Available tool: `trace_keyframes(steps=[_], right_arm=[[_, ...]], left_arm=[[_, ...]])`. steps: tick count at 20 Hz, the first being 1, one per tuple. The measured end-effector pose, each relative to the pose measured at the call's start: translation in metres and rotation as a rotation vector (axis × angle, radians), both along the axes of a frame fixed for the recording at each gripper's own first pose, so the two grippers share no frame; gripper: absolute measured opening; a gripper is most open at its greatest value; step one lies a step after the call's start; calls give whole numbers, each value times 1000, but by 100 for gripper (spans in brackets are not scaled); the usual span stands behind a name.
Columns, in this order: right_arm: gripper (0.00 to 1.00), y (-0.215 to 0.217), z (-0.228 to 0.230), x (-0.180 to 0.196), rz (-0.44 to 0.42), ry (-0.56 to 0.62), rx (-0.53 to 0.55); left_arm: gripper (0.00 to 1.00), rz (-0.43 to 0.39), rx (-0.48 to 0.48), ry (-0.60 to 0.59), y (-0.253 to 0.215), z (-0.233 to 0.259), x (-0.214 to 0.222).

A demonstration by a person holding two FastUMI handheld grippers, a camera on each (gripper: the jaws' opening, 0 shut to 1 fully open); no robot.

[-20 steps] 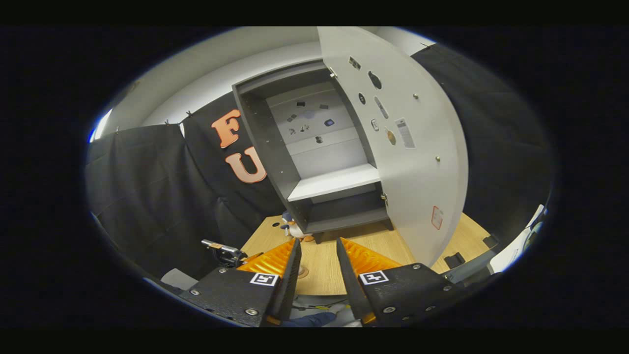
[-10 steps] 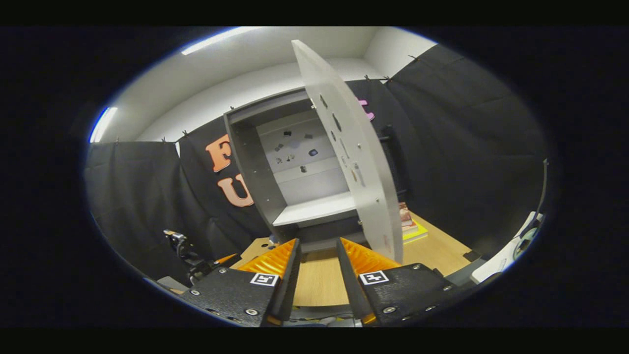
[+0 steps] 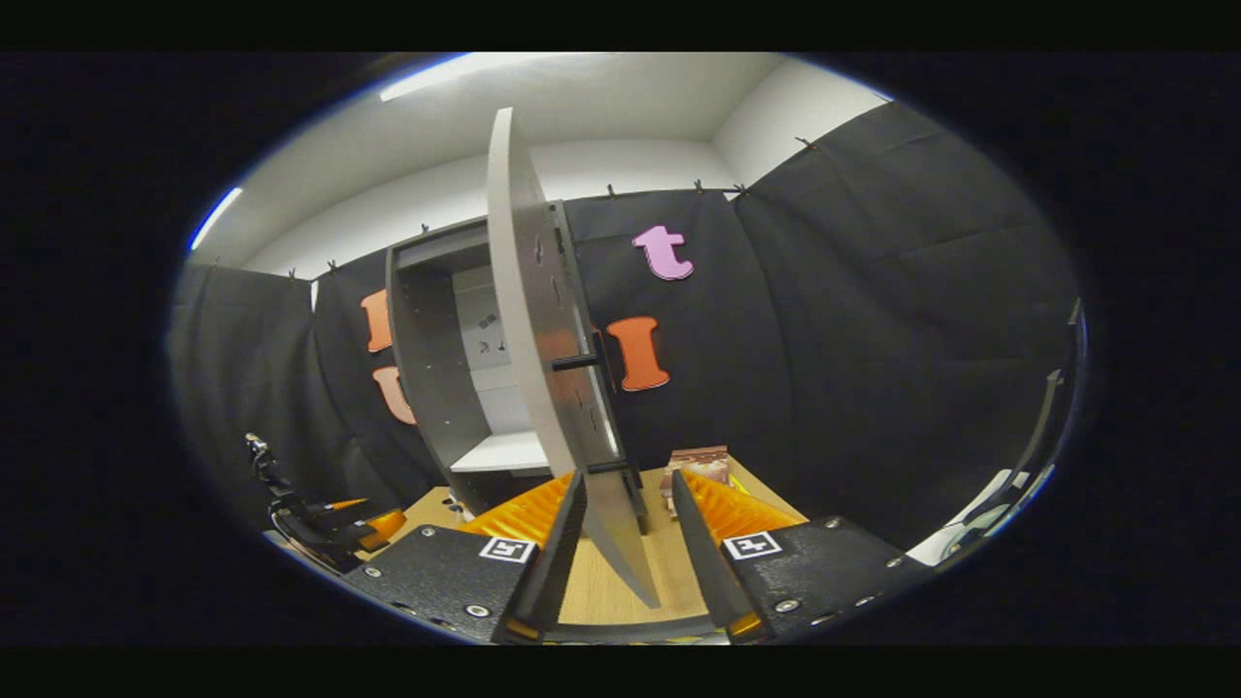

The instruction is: Open the cabinet door with the right hand, grasp the bottle in the cabinet with the left hand and place it on the coaster, then close the cabinet door with the right hand.

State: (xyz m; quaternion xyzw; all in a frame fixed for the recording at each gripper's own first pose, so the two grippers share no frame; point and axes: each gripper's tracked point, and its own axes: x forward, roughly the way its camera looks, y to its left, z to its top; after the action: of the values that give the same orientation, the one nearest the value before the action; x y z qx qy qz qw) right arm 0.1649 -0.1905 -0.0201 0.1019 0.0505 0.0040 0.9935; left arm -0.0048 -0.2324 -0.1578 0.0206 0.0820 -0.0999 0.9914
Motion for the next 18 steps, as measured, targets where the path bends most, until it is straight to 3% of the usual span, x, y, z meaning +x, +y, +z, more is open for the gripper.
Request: trace_keyframes(steps=[1, 4, 8, 17, 18], right_arm=[[58, -3, -2, 9, 12, -2, 2], [64, -5, -11, 32, 36, 1, -17], [65, 11, -13, 39, 67, -10, -78], [65, 161, -16, 64, 302, -58, -84], [74, 179, -19, 72, 332, -61, -83]], left_arm=[[97, -1, 1, -1, 1, 2, 0], [97, 0, 1, -1, 4, 9, 1], [97, 28, 1, 7, 20, 9, 3], [94, 122, -7, 25, 66, 5, 14], [97, 133, -8, 22, 73, 7, 15]])
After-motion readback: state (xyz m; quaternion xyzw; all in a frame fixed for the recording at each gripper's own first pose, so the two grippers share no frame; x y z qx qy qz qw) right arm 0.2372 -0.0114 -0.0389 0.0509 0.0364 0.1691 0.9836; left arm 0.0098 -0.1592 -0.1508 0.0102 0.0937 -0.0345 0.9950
